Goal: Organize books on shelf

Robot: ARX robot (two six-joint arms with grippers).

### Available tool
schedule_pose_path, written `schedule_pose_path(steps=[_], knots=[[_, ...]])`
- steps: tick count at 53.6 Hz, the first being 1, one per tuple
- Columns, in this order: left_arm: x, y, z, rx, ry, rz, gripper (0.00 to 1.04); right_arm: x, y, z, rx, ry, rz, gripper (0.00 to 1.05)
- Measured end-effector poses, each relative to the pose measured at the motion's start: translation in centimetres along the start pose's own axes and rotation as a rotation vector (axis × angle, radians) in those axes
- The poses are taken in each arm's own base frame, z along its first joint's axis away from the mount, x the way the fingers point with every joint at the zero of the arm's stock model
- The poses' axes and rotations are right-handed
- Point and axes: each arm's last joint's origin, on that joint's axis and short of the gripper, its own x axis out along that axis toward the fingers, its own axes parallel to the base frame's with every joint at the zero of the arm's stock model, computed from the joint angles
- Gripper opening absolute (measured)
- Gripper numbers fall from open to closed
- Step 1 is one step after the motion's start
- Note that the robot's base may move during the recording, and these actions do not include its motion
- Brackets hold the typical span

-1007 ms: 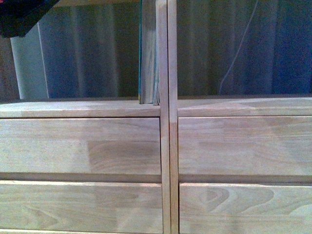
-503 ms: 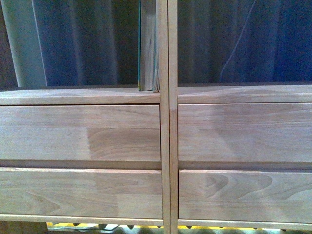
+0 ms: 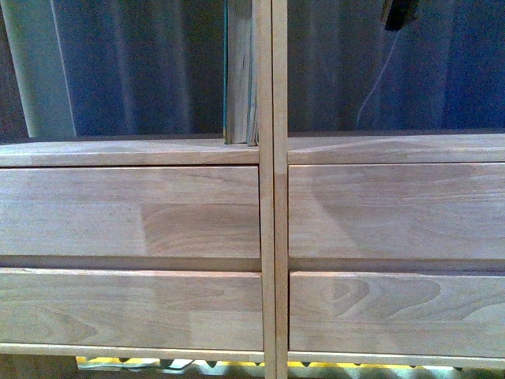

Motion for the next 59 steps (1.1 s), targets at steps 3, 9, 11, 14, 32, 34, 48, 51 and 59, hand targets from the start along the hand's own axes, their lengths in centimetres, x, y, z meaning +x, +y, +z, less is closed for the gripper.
schedule_pose_path(steps=[3,9,11,14,32,34,48,51,59], knots=[[0.2,-0.1,-0.3,-0.004,-0.004,-0.002,0.69,0.1,-0.1,0.0,0.004,-0.004,-0.001,0.07],[0.3,0.0,-0.5,-0.006,-0.017,0.007,0.55,0.3,0.1,0.0,0.003,-0.006,0.011,0.07],[0.4,0.0,-0.5,-0.006,-0.022,0.012,0.49,0.3,0.2,0.0,0.001,-0.007,0.018,0.07],[0.4,0.1,-0.5,-0.002,-0.03,0.019,0.39,0.3,0.3,-0.1,0.0,-0.005,0.027,0.07],[-0.6,0.4,1.4,0.035,-0.096,0.073,0.07,0.4,0.0,0.5,-0.016,0.003,-0.004,0.54],[-1.1,0.3,2.0,0.065,-0.11,0.087,0.07,0.2,-0.1,1.0,-0.029,-0.01,-0.02,0.61],[-4.7,0.5,4.7,0.343,-0.113,0.323,0.07,-3.3,0.2,6.7,-0.155,-0.133,-0.111,0.98],[-5.4,1.3,5.0,0.456,-0.096,0.411,0.07,-4.7,0.7,8.3,-0.196,-0.162,-0.143,0.98],[-6.4,3.6,5.5,0.69,-0.061,0.575,0.07,-7.8,2.3,11.2,-0.35,-0.21,-0.216,0.98]])
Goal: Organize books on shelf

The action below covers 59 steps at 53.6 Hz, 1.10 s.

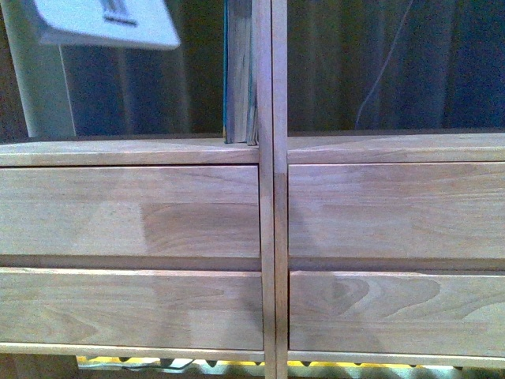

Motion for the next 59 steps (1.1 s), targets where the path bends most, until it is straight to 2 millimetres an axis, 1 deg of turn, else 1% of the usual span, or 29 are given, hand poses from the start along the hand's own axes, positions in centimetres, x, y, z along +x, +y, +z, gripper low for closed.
schedule_pose_path(steps=[5,9,17,23,27,30,34,38,44,53,59], knots=[[0.8,1.1,-0.7,0.146,0.011,0.054,0.07,-1.5,0.6,1.5,-0.116,-0.006,-0.016,0.98],[1.9,2.0,-1.3,0.257,0.021,0.077,0.07,-3.0,1.7,2.4,-0.237,-0.004,-0.001,0.98],[4.1,2.9,-2.1,0.389,0.03,0.077,0.07,-5.3,3.1,3.4,-0.371,-0.009,0.021,0.98],[6.1,3.2,-2.7,0.468,0.023,0.074,0.07,-6.9,3.2,3.7,-0.423,-0.015,0.022,0.98],[7.3,3.4,-3.3,0.496,0.027,0.078,0.07,-7.7,3.0,3.7,-0.423,-0.011,0.02,0.98],[8.9,3.8,-4.5,0.529,0.034,0.084,0.07,-8.6,2.6,3.6,-0.416,-0.006,0.015,0.98],[10.3,4.4,-5.9,0.542,0.043,0.092,0.07,-9.3,2.2,3.4,-0.401,-0.006,0.01,0.98],[11.3,4.8,-6.9,0.542,0.048,0.094,0.07,-9.7,1.8,3.3,-0.395,-0.002,0.004,0.98],[13.5,5.7,-9.4,0.539,0.05,0.109,0.07,-10.1,1.1,2.9,-0.367,-0.009,-0.01,0.98],[15.2,5.7,-11.4,0.532,0.048,0.103,0.07,-10.3,0.5,2.3,-0.345,-0.011,-0.018,0.98],[16.6,4.9,-12.9,0.529,0.051,0.077,0.07,-10.5,0.0,1.7,-0.322,-0.003,-0.023,0.98]])
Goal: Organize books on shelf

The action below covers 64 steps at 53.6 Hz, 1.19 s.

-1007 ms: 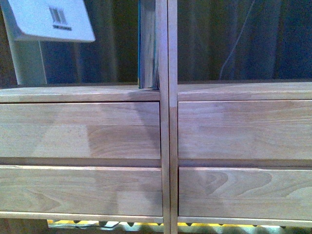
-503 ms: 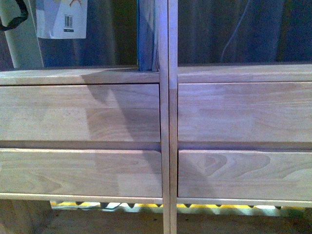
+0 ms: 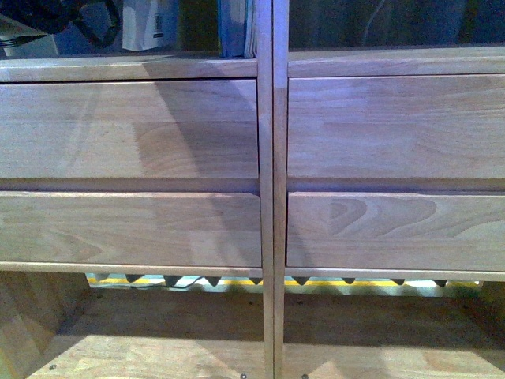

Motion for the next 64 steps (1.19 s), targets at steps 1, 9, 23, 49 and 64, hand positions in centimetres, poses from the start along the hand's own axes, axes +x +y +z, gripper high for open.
schedule_pose_path(steps=[1,9,23,49,64], knots=[[0.1,-0.1,0.0,-0.001,-0.001,-0.002,0.07,0.0,0.0,0.0,0.002,0.0,0.0,0.98],[1.3,-1.5,-0.7,-0.002,0.007,-0.011,0.07,0.0,-0.2,-0.6,0.019,0.0,-0.004,0.98],[2.3,-1.7,-1.4,0.047,0.024,0.022,0.26,0.1,-0.1,-1.0,0.032,0.001,0.006,0.98],[-2.2,-3.3,0.5,-0.086,0.035,-0.041,0.98,-0.2,0.6,-1.1,0.061,-0.007,0.041,0.98],[-12.2,-2.4,6.4,-0.166,0.132,0.026,0.98,-1.4,1.2,0.0,0.029,-0.045,-0.062,0.98]])
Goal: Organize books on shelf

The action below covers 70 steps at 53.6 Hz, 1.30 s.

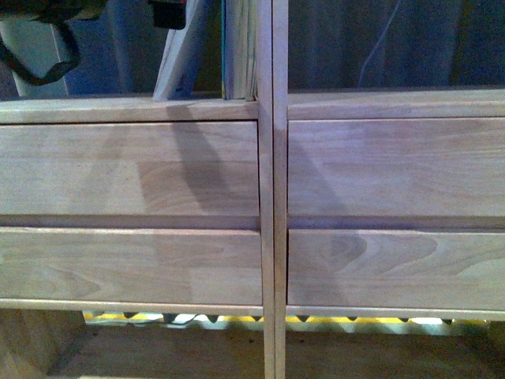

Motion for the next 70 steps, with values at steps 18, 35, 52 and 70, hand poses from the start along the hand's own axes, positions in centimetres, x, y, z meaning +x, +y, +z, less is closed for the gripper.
schedule_pose_path(steps=[18,35,52,70], knots=[[-17.1,1.5,3.1,-0.085,0.064,-0.05,0.98,-1.7,-0.6,-3.9,-0.502,0.133,-0.341,0.98],[-28.6,1.9,0.2,-0.172,0.163,-0.047,0.98,-4.5,1.2,-9.9,-0.711,0.247,-0.44,0.86],[-31.8,1.2,-4.5,-0.144,0.262,0.261,0.52,-8.0,-0.5,-13.6,-0.734,0.353,-0.49,0.33],[-32.6,0.6,-7.6,-0.141,0.253,0.261,0.03,-9.5,-1.2,-14.9,-0.742,0.345,-0.485,0.03]])
